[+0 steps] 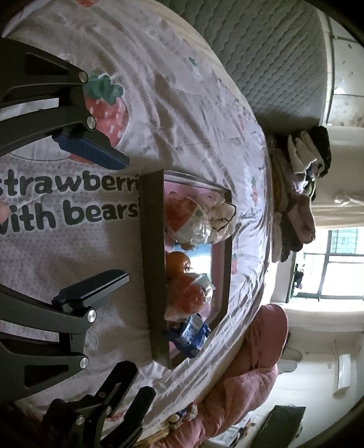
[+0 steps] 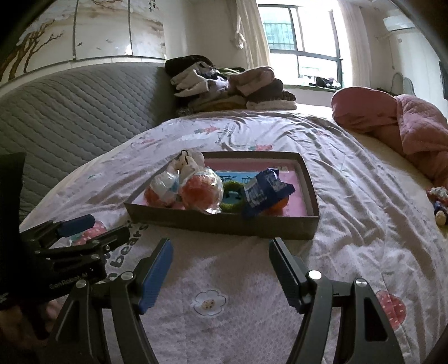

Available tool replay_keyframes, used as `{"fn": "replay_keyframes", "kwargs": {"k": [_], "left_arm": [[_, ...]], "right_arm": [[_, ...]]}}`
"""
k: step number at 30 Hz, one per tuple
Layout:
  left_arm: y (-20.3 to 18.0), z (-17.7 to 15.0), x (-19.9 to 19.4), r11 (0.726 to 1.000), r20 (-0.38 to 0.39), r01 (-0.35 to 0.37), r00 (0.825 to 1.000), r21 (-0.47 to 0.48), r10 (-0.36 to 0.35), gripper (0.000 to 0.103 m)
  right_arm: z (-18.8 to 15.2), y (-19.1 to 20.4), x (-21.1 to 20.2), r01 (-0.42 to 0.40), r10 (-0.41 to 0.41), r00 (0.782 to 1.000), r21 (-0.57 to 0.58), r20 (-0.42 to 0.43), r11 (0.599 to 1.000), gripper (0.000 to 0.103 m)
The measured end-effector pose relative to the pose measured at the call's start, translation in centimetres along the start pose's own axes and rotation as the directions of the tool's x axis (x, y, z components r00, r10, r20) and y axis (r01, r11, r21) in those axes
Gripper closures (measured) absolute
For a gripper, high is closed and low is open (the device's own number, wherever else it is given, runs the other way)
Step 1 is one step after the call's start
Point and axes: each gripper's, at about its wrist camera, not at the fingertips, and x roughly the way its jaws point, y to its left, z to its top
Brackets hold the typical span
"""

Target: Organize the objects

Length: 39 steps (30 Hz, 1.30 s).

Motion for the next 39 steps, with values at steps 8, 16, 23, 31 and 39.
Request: {"fn": "replay_keyframes", "kwargs": {"k": [8, 16, 23, 31, 39], "left_arm": [[-0.1, -0.5, 0.7, 1.0, -0.017, 0.002, 1.0, -0.002, -0.002, 0.028], [0.1, -0.9, 1.5, 1.0, -0.029, -0.015, 0.999, -0.001, 0.015, 0.028], [-0.2, -1.1, 1.9, 1.0, -0.037, -0.024, 0.999, 0.018, 0.024, 0.028], [0.0, -1.3, 2.5, 1.0, -0.05, -0.017, 0.999, 0.011, 0.017, 0.028], [0.2, -1.5, 3.1, 1.0, -0.068, -0.028, 0.997, 0.004, 0.028, 0.028]], "right_arm": [[-0.7, -0.3, 0.8, 0.011, -0.011, 1.0, 0.001, -0.013, 1.0, 0.033], [-1.1, -0.7, 1.2, 0.019, -0.019, 1.0, 0.016, -0.021, 1.0, 0.033], [-1.4, -0.8, 1.6, 0.017, -0.017, 0.999, 0.015, -0.035, 1.0, 0.033], [-1.7, -0.9, 2.0, 0.011, -0.01, 0.999, 0.014, -0.046, 1.0, 0.033], [-1.9, -1.0, 2.4, 0.012, -0.011, 0.998, 0.016, -0.055, 1.0, 0.033]]}}
